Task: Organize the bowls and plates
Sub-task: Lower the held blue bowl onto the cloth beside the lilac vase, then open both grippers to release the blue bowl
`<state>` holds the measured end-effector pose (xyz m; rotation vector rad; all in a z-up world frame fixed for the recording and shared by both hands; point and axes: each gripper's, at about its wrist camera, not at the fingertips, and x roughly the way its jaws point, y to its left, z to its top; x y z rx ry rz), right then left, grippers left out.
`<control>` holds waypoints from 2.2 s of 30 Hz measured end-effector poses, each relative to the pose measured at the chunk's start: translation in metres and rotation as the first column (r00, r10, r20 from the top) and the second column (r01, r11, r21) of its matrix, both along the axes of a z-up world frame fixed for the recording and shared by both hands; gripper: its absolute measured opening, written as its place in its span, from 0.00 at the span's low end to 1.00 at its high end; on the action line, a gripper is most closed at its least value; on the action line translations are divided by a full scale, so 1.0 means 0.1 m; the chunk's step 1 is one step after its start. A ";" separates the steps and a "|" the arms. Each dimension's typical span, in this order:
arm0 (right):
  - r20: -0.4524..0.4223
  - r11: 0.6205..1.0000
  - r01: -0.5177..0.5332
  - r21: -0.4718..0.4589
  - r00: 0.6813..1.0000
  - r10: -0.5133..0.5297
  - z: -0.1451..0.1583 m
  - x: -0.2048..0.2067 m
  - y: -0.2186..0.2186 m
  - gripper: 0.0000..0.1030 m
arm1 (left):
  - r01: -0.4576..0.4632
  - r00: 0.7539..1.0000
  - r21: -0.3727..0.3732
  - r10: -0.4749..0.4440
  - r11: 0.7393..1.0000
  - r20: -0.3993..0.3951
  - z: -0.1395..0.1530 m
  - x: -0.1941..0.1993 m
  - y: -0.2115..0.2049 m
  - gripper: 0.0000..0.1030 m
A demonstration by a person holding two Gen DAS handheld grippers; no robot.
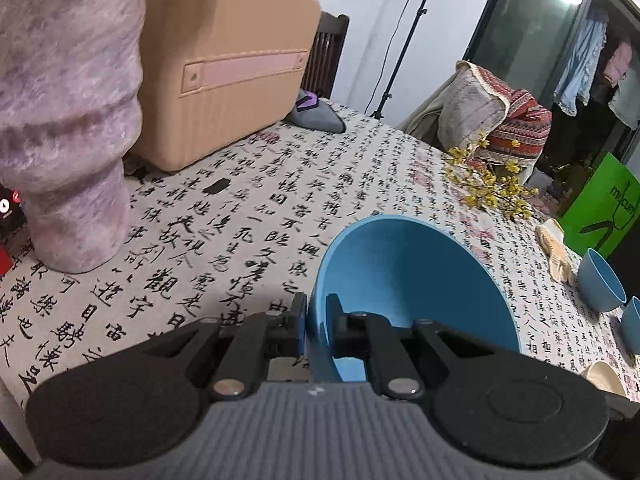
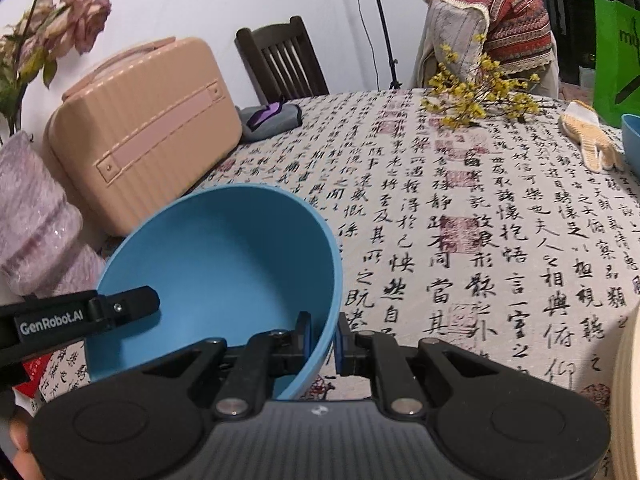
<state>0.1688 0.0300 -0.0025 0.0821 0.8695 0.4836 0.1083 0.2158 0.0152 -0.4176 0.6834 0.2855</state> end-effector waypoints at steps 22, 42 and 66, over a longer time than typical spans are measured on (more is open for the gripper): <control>-0.050 0.999 -0.019 -0.040 0.999 0.017 -0.17 0.10 0.26 0.11 | -0.010 0.999 -0.038 0.008 0.999 -0.053 -0.22 0.08 0.26 0.10; -0.015 0.999 -0.017 0.044 1.000 0.018 -0.06 0.09 0.09 0.28 | -0.017 1.000 -0.002 0.017 1.000 0.002 -0.15 0.03 0.29 0.39; 0.319 0.997 -0.063 0.052 0.947 0.044 0.14 -0.39 -0.44 1.00 | 0.014 0.960 0.196 -0.069 0.981 0.273 0.15 -0.51 -0.06 1.00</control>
